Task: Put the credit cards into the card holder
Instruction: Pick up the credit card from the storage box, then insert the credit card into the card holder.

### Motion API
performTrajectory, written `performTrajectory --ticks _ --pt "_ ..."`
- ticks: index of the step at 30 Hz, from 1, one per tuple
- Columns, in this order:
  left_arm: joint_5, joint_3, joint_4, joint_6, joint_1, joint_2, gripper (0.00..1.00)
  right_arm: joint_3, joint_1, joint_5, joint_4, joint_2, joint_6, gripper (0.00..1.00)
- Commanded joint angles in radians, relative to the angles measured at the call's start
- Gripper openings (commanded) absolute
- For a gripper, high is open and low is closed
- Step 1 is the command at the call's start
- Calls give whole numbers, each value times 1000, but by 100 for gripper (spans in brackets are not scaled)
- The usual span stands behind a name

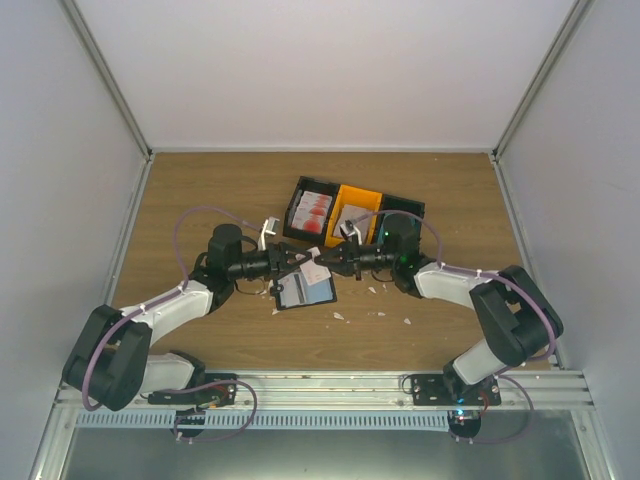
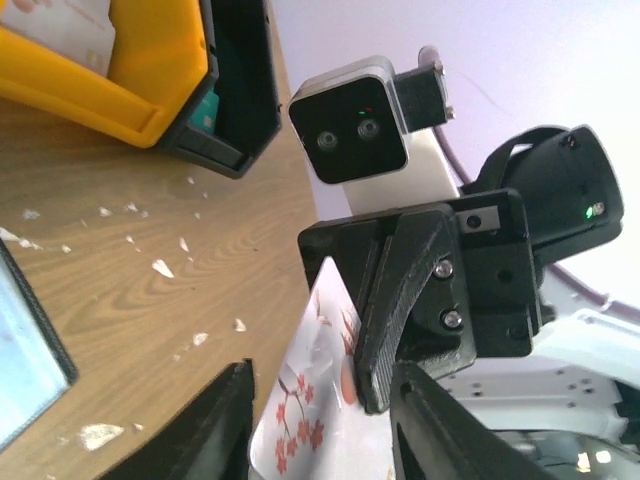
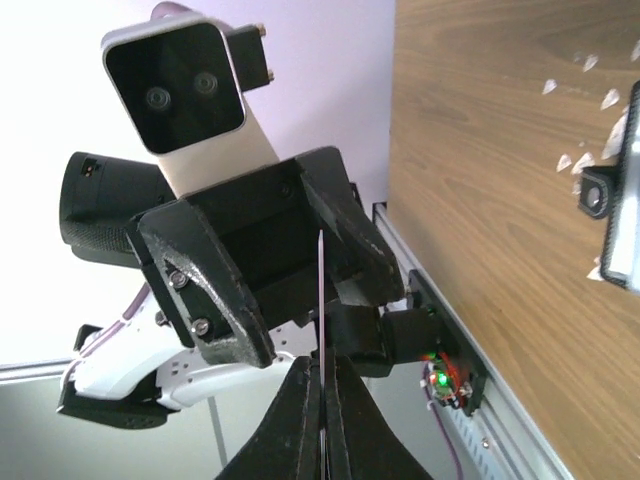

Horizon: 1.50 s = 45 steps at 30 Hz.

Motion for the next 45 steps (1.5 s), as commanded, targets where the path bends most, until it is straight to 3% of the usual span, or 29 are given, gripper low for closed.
performTrajectory --ticks 1,7,10,13,16,19,20,25,27,31,34,45 --pt "49 -9 96 -72 5 -11 34 -22 19 -33 151 -6 97 1" --pt "57 -16 108 -95 5 -3 0 -40 25 -27 203 14 96 10" --pt "57 -19 104 -86 5 2 0 -57 25 -10 257 20 24 23" --pt "63 -22 101 -80 7 9 0 -56 26 -29 258 26 -89 27" --pt "69 -24 99 -74 9 16 0 -61 25 -46 226 25 -188 22" --pt "67 -21 91 -63 12 26 0 -63 26 -50 155 23 -273 3" --pt "65 -19 81 -54 13 30 3 -63 26 -42 130 22 -297 1" --pt "-38 -9 -95 70 15 20 46 -41 24 96 -86 17 -466 1" --pt "-141 -19 -210 146 15 -7 51 -41 24 169 -130 35 -504 1" --pt "-351 -73 -394 246 13 -79 53 -29 36 284 -150 117 -543 1" --pt "-427 -124 -472 270 13 -119 53 2 59 338 -143 186 -569 0" --pt "-435 -194 -388 269 14 -22 41 74 82 390 -127 336 -620 0"
